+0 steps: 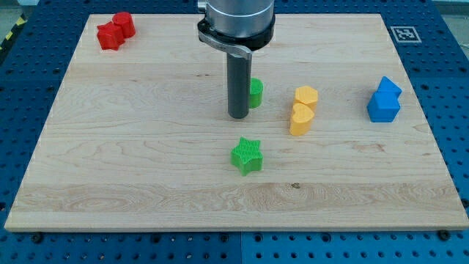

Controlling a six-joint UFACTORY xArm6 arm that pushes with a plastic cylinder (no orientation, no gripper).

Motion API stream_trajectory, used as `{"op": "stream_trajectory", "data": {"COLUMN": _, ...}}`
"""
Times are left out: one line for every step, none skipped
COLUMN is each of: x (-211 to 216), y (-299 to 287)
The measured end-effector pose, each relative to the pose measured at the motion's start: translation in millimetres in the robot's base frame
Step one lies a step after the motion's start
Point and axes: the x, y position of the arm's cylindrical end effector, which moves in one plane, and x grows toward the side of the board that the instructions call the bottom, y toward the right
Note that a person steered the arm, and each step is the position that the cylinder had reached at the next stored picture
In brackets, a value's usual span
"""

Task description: Move the green circle towards the top side

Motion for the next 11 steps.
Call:
{"op": "stream_trajectory", "data": {"x": -7.6, "y": 8.3}}
{"op": "stream_trajectory", "data": {"x": -8.4, "y": 33.5}}
{"op": "stream_trajectory", "data": {"x": -34.0, "y": 33.9}}
{"op": "stream_trajectory", "data": {"x": -41.7, "y": 47.3}}
{"op": "stream_trajectory", "data": {"x": -41.7, "y": 48.8}}
{"op": "stream_trajectory", "data": {"x": -41.7, "y": 49.4}}
{"op": "stream_trajectory", "data": {"x": -41.7, "y": 50.1}}
{"op": "stream_trajectory", "data": {"x": -41.8, "y": 50.1}}
{"op": "stream_trajectory", "data": {"x": -71.0, "y": 50.1}}
{"op": "stream_trajectory", "data": {"x": -84.1, "y": 50.1}}
{"op": "stream_trajectory", "data": {"x": -95.8, "y": 45.8}}
